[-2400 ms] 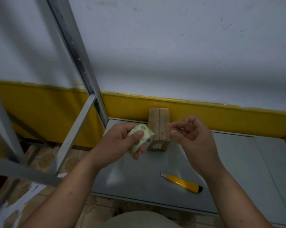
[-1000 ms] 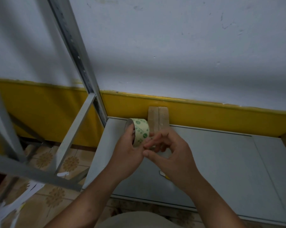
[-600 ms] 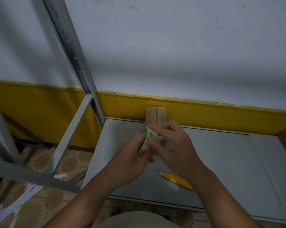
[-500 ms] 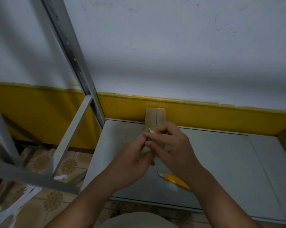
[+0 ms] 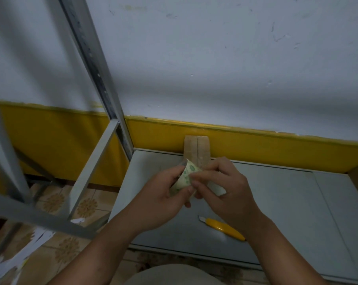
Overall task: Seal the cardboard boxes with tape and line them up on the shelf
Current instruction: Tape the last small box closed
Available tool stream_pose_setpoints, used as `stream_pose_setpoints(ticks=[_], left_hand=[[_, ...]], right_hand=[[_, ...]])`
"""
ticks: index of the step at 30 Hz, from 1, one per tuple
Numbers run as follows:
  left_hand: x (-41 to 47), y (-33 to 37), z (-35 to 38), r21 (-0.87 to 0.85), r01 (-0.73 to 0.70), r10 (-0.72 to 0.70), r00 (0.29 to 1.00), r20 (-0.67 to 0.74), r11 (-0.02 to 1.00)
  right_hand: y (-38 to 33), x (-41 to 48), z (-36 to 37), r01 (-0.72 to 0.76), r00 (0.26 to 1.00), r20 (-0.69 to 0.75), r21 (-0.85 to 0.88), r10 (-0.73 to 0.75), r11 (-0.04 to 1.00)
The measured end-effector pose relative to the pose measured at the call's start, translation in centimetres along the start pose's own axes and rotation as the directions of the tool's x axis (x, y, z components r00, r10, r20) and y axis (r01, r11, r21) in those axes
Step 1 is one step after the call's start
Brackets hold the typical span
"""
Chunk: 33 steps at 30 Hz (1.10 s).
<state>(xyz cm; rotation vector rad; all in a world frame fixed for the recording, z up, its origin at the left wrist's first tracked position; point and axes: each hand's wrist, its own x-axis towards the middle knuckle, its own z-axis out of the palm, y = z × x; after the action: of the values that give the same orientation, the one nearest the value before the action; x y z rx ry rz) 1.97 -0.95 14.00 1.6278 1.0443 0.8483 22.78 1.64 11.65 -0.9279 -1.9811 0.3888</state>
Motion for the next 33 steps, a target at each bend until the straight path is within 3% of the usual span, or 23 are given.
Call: stream_pose_setpoints(ticks=[3,10,15,19,28,33], left_hand=[[-0.2,-0.1,-0.2,-0.019,-0.012,0.011,1.000,-0.025,1.000],[-0.4,-0.9,1.0,0.106,-0.048,0.063,0.988,-0.140,0.993],[-0.5,-1.1,0.9,0.183,-0.054,0.072,0.993,-0.093,0.982],[-0.6,-1.3,1.3,0.227,-0.082,0.104,0.991,-0.088,0.971],[-0.6,-3.4,2.4,0.464,-0.092,0.192,0.966,-0.173,0.881],[-0.6,-3.7,3.1,0.471,-0.064,0.185,0.959,-0.215,0.880]], right_hand=[[0.4,-0.4,-0.3,-0.112,0.993,0.031,-0.036,0.113,0.993],[-0.1,-1.3,0.6,-0.121,0.992,-0.058,-0.140,0.114,0.983],[-0.2,-0.5,-0.1,-0.218,0.976,0.014,-0.037,0.219,0.975],[-0.3,-0.2,-0.2,-0.164,0.986,-0.057,-0.134,0.158,0.977],[-1.2,0.0,1.4,-0.274,0.953,-0.164,-0.124,0.253,0.954],[-1.3,-0.2,2.1,-0.311,0.939,-0.203,-0.146,0.279,0.939]])
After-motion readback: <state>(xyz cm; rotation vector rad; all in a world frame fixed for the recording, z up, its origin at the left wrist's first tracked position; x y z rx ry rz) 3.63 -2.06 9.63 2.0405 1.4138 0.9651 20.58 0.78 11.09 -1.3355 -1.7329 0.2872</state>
